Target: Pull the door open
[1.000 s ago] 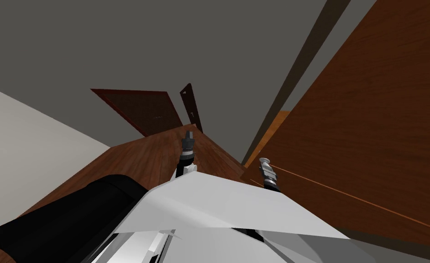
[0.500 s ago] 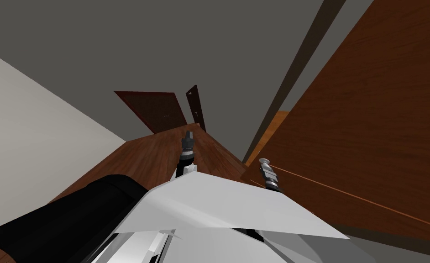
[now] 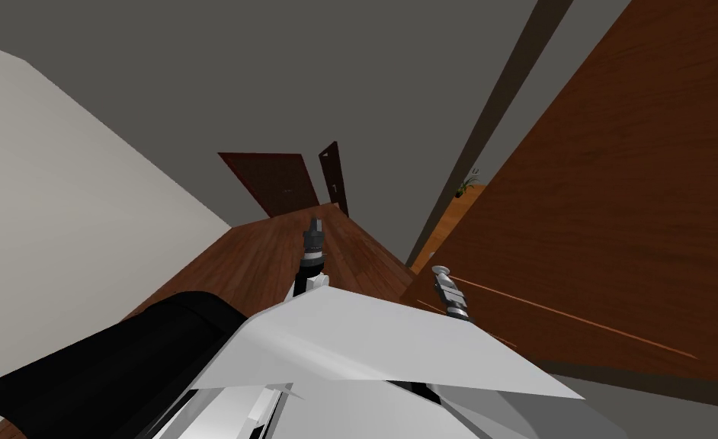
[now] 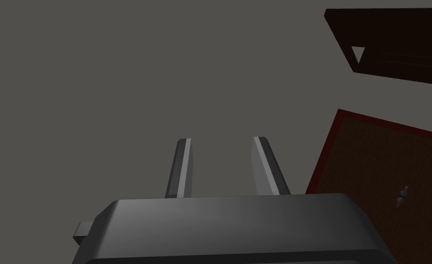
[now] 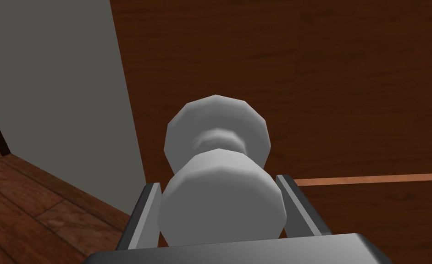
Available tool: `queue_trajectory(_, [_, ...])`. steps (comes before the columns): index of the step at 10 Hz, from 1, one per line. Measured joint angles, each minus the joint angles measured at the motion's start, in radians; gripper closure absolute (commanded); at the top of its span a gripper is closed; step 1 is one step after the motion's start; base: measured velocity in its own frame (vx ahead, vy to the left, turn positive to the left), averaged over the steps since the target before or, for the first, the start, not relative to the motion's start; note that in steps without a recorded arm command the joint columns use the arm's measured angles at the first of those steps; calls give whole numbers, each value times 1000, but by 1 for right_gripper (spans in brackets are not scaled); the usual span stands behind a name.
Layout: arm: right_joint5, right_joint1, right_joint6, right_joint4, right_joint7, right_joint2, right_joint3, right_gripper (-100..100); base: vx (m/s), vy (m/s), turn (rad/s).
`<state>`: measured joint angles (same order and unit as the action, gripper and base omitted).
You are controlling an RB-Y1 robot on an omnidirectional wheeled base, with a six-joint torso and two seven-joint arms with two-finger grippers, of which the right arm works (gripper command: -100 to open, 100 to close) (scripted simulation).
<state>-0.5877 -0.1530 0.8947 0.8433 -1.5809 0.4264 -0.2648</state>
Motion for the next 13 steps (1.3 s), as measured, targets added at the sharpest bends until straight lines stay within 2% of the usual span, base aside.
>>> queue_trajectory(2, [13, -15, 21, 2, -32, 22, -30, 100, -196, -21, 66])
queue_trajectory(3, [14, -19, 20, 1, -35, 21, -34, 100, -140, -29, 124])
queue_trajectory(6, [23, -36, 44, 5, -59, 44, -55, 100, -180, -34, 110])
queue_trajectory(10, [41, -59, 94, 0, -105, 82, -95, 100, -215, -49, 120])
queue_trajectory(12, [51, -64, 122, -15, -128, 95, -115, 100, -136, -21, 62])
queue_trajectory(13, [53, -66, 123, -18, -130, 95, -118, 100, -84, -34, 30])
